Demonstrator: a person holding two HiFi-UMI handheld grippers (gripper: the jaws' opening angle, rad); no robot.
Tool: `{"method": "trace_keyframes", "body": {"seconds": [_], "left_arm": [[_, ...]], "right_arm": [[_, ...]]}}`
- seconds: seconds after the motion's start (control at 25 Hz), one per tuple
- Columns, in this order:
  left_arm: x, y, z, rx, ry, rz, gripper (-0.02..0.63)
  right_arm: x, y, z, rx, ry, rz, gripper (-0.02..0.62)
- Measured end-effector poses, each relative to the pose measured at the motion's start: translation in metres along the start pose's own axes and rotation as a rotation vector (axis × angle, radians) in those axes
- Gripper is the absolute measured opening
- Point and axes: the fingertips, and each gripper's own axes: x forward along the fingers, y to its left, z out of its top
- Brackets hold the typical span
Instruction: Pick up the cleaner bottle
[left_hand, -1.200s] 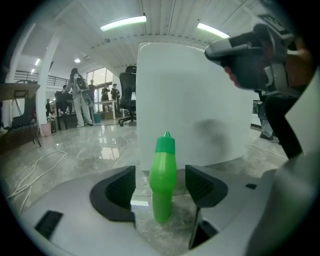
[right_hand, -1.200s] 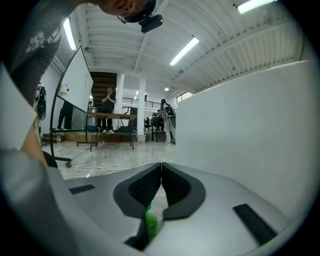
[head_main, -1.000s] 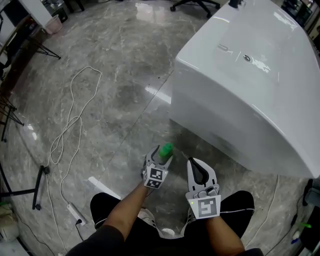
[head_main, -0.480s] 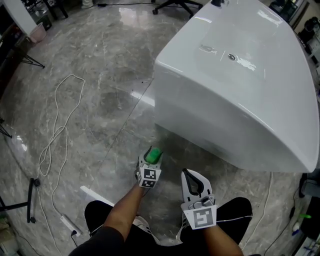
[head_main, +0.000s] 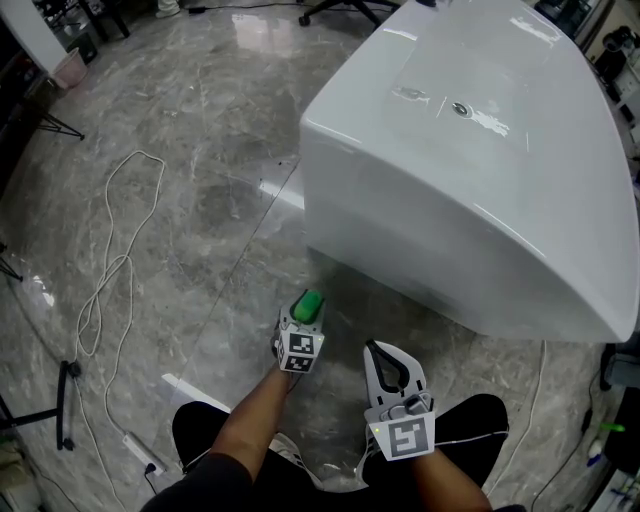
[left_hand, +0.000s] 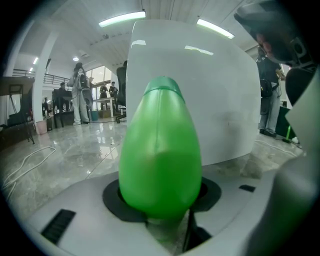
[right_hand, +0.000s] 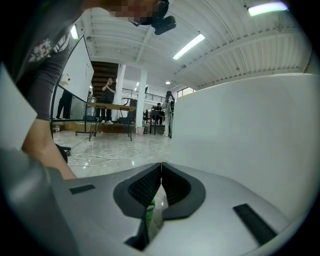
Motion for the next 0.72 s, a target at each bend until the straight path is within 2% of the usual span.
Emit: {"method": "trace_keyframes", "body": {"seconds": [0.24, 0.4, 0.56, 0.72], "left_arm": [[-0.005, 0.007, 0.003, -0.042, 0.015, 0.044, 0.184], [-0.020, 0.012, 0.023, -0.084, -0.011, 0.061, 0.184], [-0.051, 0.014, 0.086, -0.087, -0.088, 0.075, 0.183], [-0.105, 0.016, 0.176, -0.085, -0.159, 0.092, 0.183]], "right_arm": [[0.001, 0.002, -0.005, 0.000, 0.022, 0.015, 0.018], [0.001, -0.003, -0.011, 0.016, 0.068, 0.009, 0.018], [-0.002, -0.012, 0.002, 0.030, 0.088, -0.014, 0.018], [-0.019, -0.027, 0.059, 0.040, 0.096, -0.045, 0.018]]}}
